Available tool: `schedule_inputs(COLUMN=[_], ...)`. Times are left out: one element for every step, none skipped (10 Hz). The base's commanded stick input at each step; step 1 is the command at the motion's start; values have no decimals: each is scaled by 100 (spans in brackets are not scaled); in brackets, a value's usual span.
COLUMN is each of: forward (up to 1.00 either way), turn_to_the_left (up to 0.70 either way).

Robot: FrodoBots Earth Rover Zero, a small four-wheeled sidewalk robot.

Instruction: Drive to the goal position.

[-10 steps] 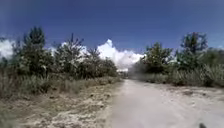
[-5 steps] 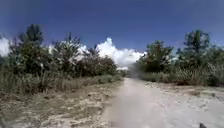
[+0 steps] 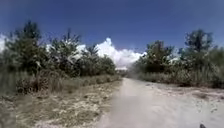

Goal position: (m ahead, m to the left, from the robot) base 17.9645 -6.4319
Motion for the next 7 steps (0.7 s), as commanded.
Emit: schedule_inputs(forward=[44, 44, 44, 44, 44, 44, 44], turn_to_the_left=[2, 2, 2, 2, 2, 2, 2])
